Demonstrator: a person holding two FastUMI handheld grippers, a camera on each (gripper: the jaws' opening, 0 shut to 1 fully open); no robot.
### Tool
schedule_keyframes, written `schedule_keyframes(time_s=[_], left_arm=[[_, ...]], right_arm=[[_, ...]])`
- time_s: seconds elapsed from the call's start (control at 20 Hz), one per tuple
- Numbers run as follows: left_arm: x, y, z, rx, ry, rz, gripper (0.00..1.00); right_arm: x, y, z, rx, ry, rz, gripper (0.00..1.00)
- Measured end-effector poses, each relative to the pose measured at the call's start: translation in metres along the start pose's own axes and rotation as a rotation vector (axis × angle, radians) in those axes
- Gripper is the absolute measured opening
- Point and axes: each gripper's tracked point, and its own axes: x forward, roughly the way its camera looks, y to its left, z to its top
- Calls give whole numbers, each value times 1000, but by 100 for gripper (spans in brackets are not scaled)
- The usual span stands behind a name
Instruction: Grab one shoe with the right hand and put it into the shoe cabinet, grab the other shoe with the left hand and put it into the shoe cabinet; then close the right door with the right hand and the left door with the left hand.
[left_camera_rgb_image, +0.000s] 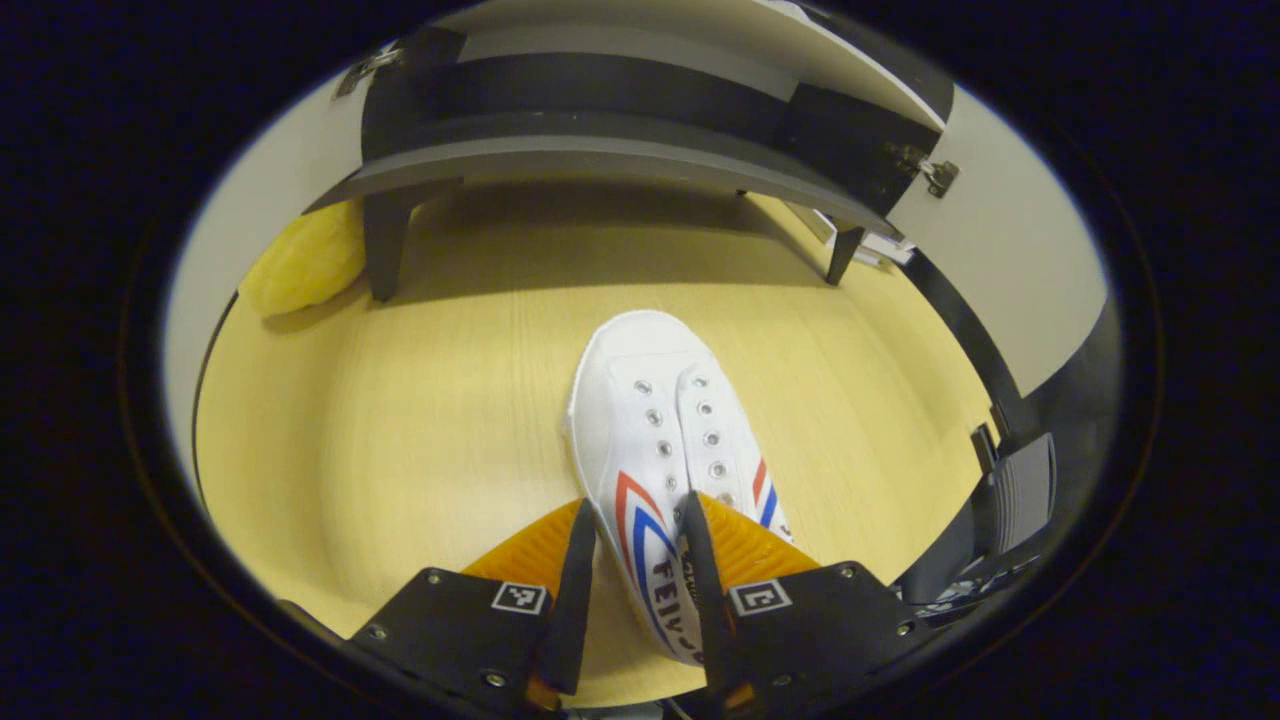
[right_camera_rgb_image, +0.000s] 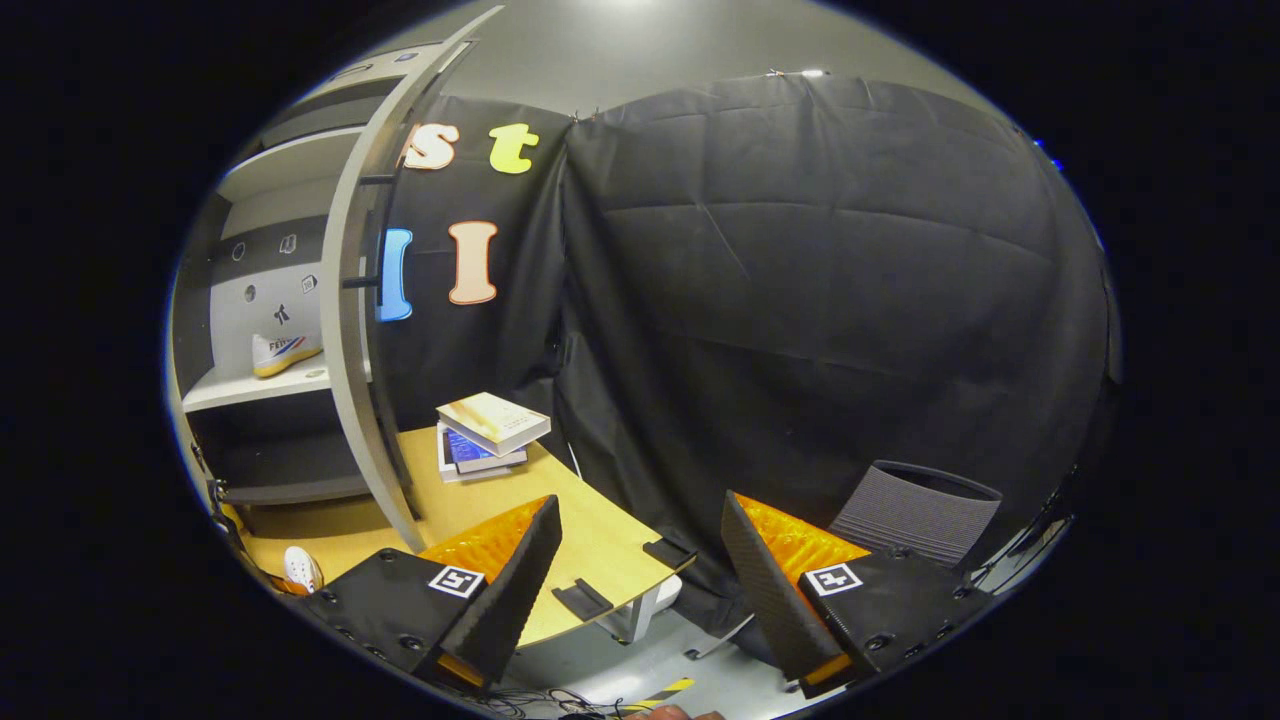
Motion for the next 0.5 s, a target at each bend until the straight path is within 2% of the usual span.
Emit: schedule_keyframes(time_s=[0.1, 0.15, 0.2, 0.3, 0.35, 0.4, 0.5], left_arm=[[-7, 1, 3, -43, 25, 20, 52], [-1, 1, 1, -61, 46, 35, 43], [-5, 4, 3, -64, 46, 54, 43], [-7, 6, 4, -73, 52, 74, 31], [-13, 2, 7, -107, 39, 82, 31], [-3, 2, 0, -113, 41, 85, 17], [-3, 4, 2, -117, 40, 103, 17]], right_arm=[[15, 1, 3, 6, -10, 9, 100], [23, -1, 4, 11, -14, 13, 100], [30, -1, 5, 15, -17, 17, 100], [45, 1, 5, 22, -12, 33, 100], [53, 1, 5, 18, -5, 41, 100], [59, -2, 4, 10, -3, 47, 100], [78, -8, 8, -8, -8, 55, 97]])
